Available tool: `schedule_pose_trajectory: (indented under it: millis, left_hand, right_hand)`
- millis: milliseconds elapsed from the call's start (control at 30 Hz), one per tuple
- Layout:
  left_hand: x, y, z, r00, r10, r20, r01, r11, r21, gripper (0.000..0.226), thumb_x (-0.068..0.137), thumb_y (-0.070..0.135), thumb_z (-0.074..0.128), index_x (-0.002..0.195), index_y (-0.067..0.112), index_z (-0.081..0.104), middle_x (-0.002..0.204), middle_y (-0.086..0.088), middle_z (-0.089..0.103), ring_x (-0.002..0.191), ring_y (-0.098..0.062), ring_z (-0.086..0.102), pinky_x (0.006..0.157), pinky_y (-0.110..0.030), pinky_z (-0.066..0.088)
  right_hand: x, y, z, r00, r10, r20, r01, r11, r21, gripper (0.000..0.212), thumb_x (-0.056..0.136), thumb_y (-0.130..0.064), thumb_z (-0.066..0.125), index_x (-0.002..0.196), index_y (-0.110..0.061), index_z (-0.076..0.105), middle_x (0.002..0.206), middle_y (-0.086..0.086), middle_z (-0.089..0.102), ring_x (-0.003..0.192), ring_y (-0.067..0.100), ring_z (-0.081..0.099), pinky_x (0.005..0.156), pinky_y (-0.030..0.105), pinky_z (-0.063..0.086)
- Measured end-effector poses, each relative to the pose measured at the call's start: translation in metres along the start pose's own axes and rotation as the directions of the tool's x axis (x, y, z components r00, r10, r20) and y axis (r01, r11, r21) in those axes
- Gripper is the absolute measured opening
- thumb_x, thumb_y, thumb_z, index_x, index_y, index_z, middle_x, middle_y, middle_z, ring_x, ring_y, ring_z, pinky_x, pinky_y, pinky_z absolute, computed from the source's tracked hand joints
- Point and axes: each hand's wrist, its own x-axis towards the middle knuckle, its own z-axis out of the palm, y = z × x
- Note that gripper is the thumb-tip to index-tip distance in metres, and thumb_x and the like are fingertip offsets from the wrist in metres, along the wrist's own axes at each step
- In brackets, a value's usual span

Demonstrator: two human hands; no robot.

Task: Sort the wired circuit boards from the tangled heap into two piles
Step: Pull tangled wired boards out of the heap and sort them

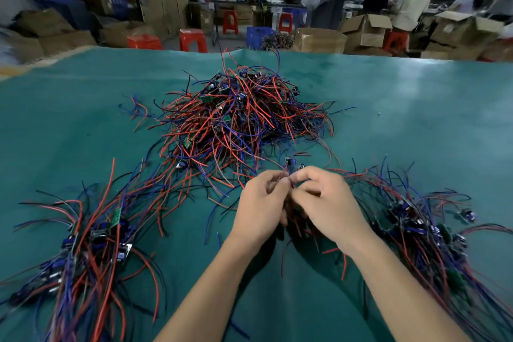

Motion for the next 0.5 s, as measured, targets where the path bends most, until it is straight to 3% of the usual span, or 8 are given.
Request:
schedule_pose_trajectory:
  millis: [133, 200, 267, 333, 400, 433, 500]
  left_hand:
    - [0.001, 0.001, 0.0, 0.999, -0.016, -0.047, 0.016, 1.0, 0.008, 0.013, 0.092, 0.008, 0.063, 0.103, 0.013, 0.068, 0.066, 0.004, 0.066, 0.041, -0.006, 0.051, 0.045, -0.016, 0.037]
    - [0.0, 0.002, 0.0, 0.998, -0.035, -0.055, 0.035, 0.999, -0.011, 0.017, 0.09, 0.004, 0.063, 0.104, 0.014, 0.066, 0.068, 0.001, 0.071, 0.042, -0.012, 0.053, 0.048, -0.02, 0.041]
    - [-0.002, 0.003, -0.001, 0.997, -0.029, -0.071, 0.03, 0.999, 0.016, 0.016, 0.091, 0.005, 0.061, 0.103, 0.014, 0.065, 0.062, 0.001, 0.069, 0.043, -0.014, 0.056, 0.052, -0.022, 0.044]
    - [-0.004, 0.004, -0.001, 0.995, -0.002, -0.1, 0.011, 0.996, 0.083, 0.017, 0.092, 0.007, 0.057, 0.101, 0.018, 0.066, 0.058, 0.001, 0.068, 0.046, -0.013, 0.061, 0.056, -0.025, 0.049]
    - [-0.006, 0.005, 0.0, 0.989, 0.055, -0.139, -0.027, 0.98, 0.198, 0.02, 0.09, 0.008, 0.056, 0.098, 0.023, 0.067, 0.06, 0.0, 0.067, 0.051, -0.013, 0.064, 0.061, -0.027, 0.053]
    - [-0.007, 0.004, 0.001, 0.984, 0.087, -0.159, -0.043, 0.964, 0.263, 0.02, 0.089, 0.01, 0.056, 0.097, 0.024, 0.067, 0.062, 0.001, 0.067, 0.053, -0.012, 0.063, 0.063, -0.026, 0.052]
    - [-0.01, 0.006, 0.002, 0.973, 0.141, -0.183, -0.067, 0.931, 0.358, 0.02, 0.089, 0.012, 0.057, 0.097, 0.026, 0.069, 0.069, 0.006, 0.068, 0.056, -0.003, 0.057, 0.064, -0.02, 0.047]
  right_hand:
    - [0.004, 0.003, -0.005, 0.995, 0.094, 0.034, -0.1, 0.964, 0.247, 0.019, 0.087, -0.004, 0.066, 0.084, -0.022, 0.072, 0.054, 0.002, 0.059, 0.05, 0.014, 0.045, 0.047, 0.022, 0.034]
    - [0.005, 0.003, -0.012, 0.996, 0.082, -0.036, -0.067, 0.953, 0.296, 0.01, 0.091, -0.019, 0.065, 0.082, -0.022, 0.07, 0.053, 0.004, 0.06, 0.048, 0.017, 0.05, 0.046, 0.021, 0.038]
    - [0.008, 0.009, -0.014, 0.985, 0.011, -0.174, 0.011, 0.992, 0.126, 0.032, 0.091, -0.05, 0.056, 0.08, -0.022, 0.067, 0.063, 0.004, 0.066, 0.056, 0.013, 0.056, 0.059, 0.028, 0.045]
    - [0.011, 0.014, -0.011, 0.953, -0.106, -0.283, 0.078, 0.991, -0.11, 0.037, 0.095, -0.057, 0.044, 0.085, -0.029, 0.067, 0.089, -0.005, 0.069, 0.083, 0.006, 0.06, 0.081, 0.027, 0.044]
    - [0.014, 0.017, -0.004, 0.957, -0.193, -0.217, 0.128, 0.952, -0.28, 0.034, 0.104, -0.04, 0.043, 0.112, -0.026, 0.073, 0.121, -0.006, 0.068, 0.118, 0.012, 0.055, 0.102, 0.031, 0.035]
    - [0.018, 0.02, -0.003, 0.964, -0.206, -0.165, 0.143, 0.932, -0.333, 0.032, 0.106, -0.029, 0.046, 0.126, -0.022, 0.07, 0.127, -0.006, 0.066, 0.123, 0.015, 0.051, 0.104, 0.033, 0.032]
    - [0.02, 0.026, -0.002, 0.977, -0.187, -0.104, 0.131, 0.908, -0.397, 0.042, 0.103, -0.014, 0.053, 0.143, -0.025, 0.06, 0.111, -0.014, 0.064, 0.107, 0.016, 0.043, 0.097, 0.036, 0.036]
